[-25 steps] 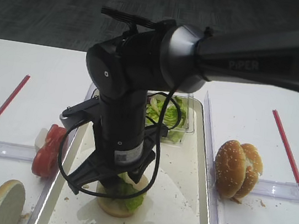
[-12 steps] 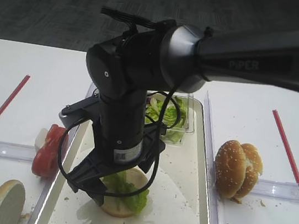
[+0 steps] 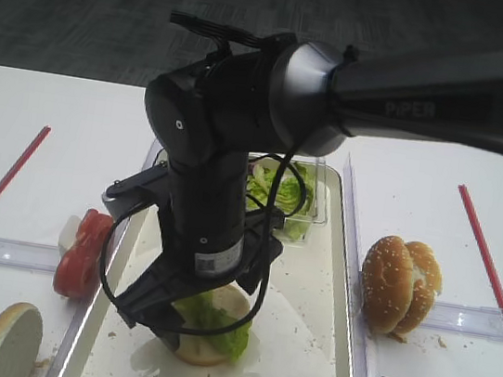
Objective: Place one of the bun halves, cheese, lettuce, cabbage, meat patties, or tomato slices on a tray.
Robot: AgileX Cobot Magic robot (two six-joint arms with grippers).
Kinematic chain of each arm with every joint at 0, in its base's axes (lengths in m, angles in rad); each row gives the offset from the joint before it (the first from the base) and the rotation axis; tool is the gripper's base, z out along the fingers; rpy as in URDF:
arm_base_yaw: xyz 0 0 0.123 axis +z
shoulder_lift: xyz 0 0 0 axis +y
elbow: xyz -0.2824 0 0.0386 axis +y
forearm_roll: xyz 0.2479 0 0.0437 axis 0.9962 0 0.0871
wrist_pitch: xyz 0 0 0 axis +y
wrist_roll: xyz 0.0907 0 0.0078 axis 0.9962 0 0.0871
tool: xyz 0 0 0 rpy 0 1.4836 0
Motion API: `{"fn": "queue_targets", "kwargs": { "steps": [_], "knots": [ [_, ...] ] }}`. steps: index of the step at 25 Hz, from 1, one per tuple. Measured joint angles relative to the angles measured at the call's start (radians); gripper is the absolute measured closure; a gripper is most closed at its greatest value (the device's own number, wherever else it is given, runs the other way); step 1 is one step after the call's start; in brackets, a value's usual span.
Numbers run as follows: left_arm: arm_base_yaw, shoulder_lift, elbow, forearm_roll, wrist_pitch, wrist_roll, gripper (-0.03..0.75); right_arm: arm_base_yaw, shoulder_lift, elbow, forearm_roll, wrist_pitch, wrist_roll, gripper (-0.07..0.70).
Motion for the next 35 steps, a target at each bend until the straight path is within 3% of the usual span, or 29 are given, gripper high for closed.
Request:
{"fn": "queue_targets", "kwargs": {
  "steps": [5,10,19,30,35],
  "knots": [
    [0.000,0.000,0.000,0.000,0.000,0.000,0.098,0.000,0.000,-0.004,0.000,0.041,-0.014,-0.057],
    [0.000,0.000,0.000,0.000,0.000,0.000,0.098,0.000,0.000,-0.090,-0.012,0.107,-0.038,-0.057],
    [0.000,0.000,0.000,0.000,0.000,0.000,0.098,0.000,0.000,-0.263,-0.012,0.121,-0.070,-0.047],
    [0.000,0.000,0.000,0.000,0.000,0.000,0.098,-0.002,0.000,-0.268,-0.043,0.125,-0.121,0.047],
    [0.000,0.000,0.000,0.000,0.000,0.000,0.098,-0.070,0.000,-0.268,-0.053,0.125,-0.128,0.054]
  ]
}}
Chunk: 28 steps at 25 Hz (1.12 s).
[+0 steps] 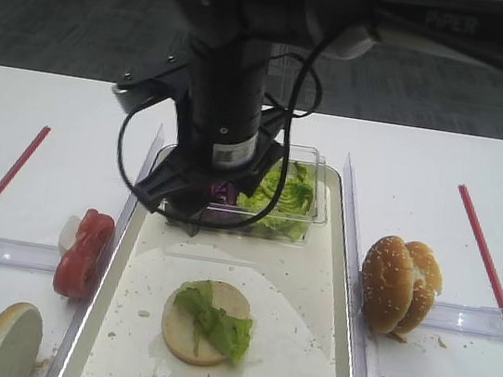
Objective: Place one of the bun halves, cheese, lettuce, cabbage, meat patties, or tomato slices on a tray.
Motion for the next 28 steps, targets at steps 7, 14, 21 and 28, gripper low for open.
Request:
{"fn": "queue_targets", "kwargs": {
  "steps": [7,14,21,28],
  "knots": [
    [0.000,0.000,0.000,0.000,0.000,0.000,0.099,-0.152,0.000,0.000,-0.002,0.000,-0.002,0.054],
    [0.000,0.000,0.000,0.000,0.000,0.000,0.099,-0.313,0.000,0.000,-0.003,0.000,0.000,0.054],
    [0.000,0.000,0.000,0.000,0.000,0.000,0.099,-0.474,0.000,0.000,-0.006,0.000,0.025,0.054],
    [0.000,0.000,0.000,0.000,0.000,0.000,0.099,-0.622,0.000,0.000,-0.009,0.000,0.030,0.054]
  ]
}}
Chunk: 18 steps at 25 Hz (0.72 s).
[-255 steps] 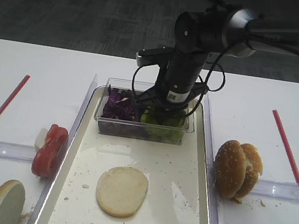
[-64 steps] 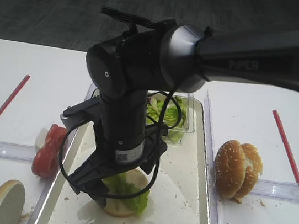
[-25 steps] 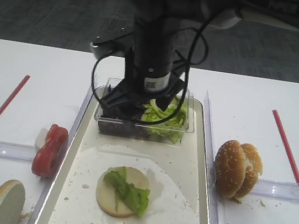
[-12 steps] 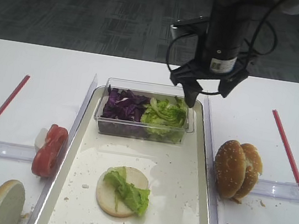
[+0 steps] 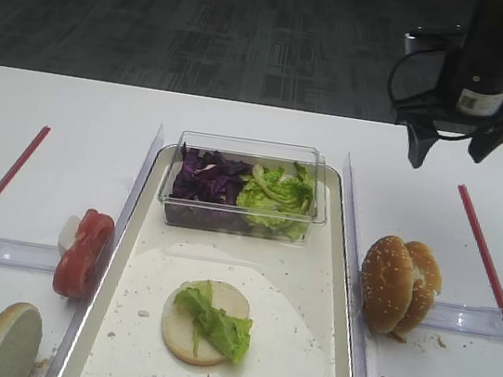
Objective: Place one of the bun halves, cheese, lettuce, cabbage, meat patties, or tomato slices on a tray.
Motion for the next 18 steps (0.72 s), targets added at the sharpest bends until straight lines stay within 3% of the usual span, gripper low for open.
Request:
{"fn": "queue_targets", "kwargs": {
  "steps": [11,18],
  "knots": [
    [0.000,0.000,0.000,0.000,0.000,0.000,0.098,-0.191,0.000,0.000,-0.002,0.000,-0.002,0.054],
    [0.000,0.000,0.000,0.000,0.000,0.000,0.098,-0.237,0.000,0.000,-0.006,0.000,-0.007,0.054]
  ]
}}
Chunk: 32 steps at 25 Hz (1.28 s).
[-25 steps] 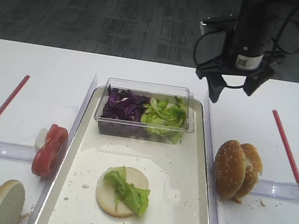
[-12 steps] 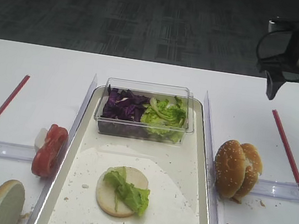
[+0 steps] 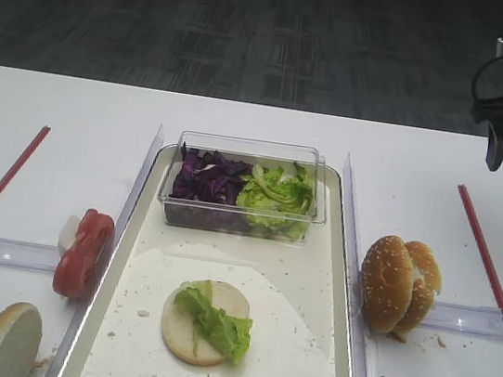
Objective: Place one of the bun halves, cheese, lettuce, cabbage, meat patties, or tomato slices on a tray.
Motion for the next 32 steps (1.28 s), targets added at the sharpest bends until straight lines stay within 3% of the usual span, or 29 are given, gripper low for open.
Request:
{"fn": "queue_targets", "kwargs": {
  "steps": [19,26,32],
  "knots": [
    [0.000,0.000,0.000,0.000,0.000,0.000,0.099,0.000,-0.077,0.022,0.043,0.004,-0.001,0.058],
    [0.000,0.000,0.000,0.000,0.000,0.000,0.098,0.000,-0.193,0.132,0.045,0.008,-0.001,0.059],
    [0.000,0.000,0.000,0.000,0.000,0.000,0.098,0.000,-0.335,0.293,0.045,0.008,-0.003,0.059]
  ]
}}
